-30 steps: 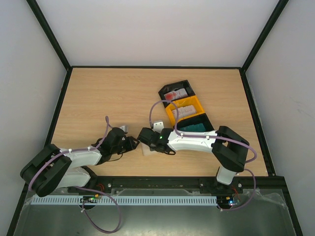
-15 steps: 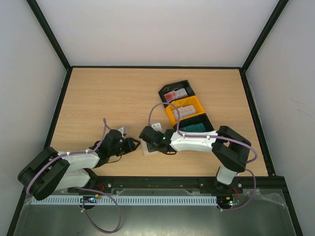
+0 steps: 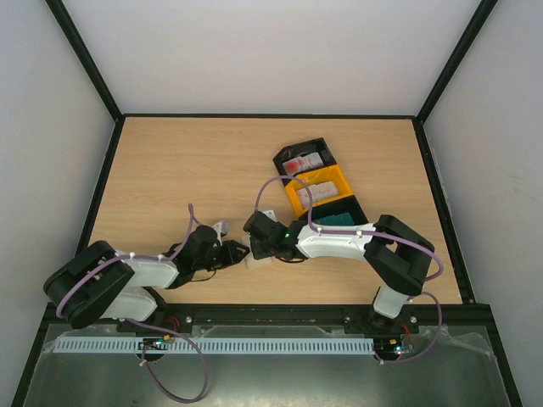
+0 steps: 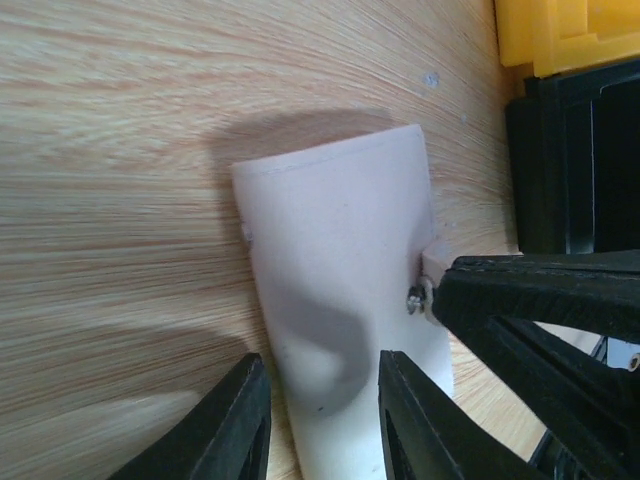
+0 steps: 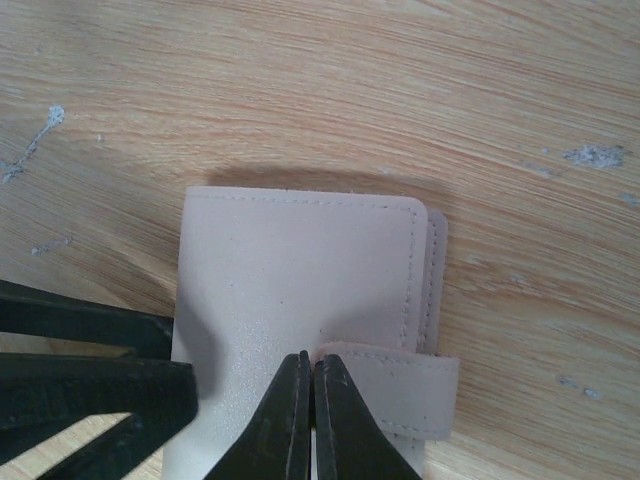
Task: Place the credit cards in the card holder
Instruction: Close the card holder at the center of the board.
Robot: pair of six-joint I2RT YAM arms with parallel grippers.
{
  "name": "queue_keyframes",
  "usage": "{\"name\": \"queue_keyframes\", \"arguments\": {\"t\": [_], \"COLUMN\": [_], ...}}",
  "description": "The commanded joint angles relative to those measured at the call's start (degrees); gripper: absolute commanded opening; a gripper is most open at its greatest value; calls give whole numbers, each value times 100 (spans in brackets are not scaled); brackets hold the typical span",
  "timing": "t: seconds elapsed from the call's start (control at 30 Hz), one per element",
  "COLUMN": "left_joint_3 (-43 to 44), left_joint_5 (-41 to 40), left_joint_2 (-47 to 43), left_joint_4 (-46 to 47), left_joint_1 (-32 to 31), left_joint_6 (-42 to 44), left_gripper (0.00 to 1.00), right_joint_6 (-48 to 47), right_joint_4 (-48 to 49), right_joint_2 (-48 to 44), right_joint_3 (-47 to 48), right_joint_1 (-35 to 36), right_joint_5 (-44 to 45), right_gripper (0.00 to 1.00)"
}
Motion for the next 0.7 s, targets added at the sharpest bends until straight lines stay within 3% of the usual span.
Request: {"name": "queue_keyframes", "arguments": {"t": [0.0, 0.3, 0.67], "left_joint_3": [10, 93, 122], "left_joint_5": [-19, -409, -444], "left_joint_2": [409, 402, 456], "left_joint_4": [-223, -565, -614], "left_joint_1": [-154, -258, -275], "left_joint_6": [-31, -28, -6], "left_gripper": [31, 24, 22], "right_joint_6": [-21, -112, -89], "right_joint_4": [235, 166, -9], "right_joint_2": [-168, -86, 196], "right_joint_3": [-120, -113, -40], "right_joint_1": [-36, -43, -39], "right_joint_5": [-36, -131, -238], "right_gripper": [2, 2, 2]}}
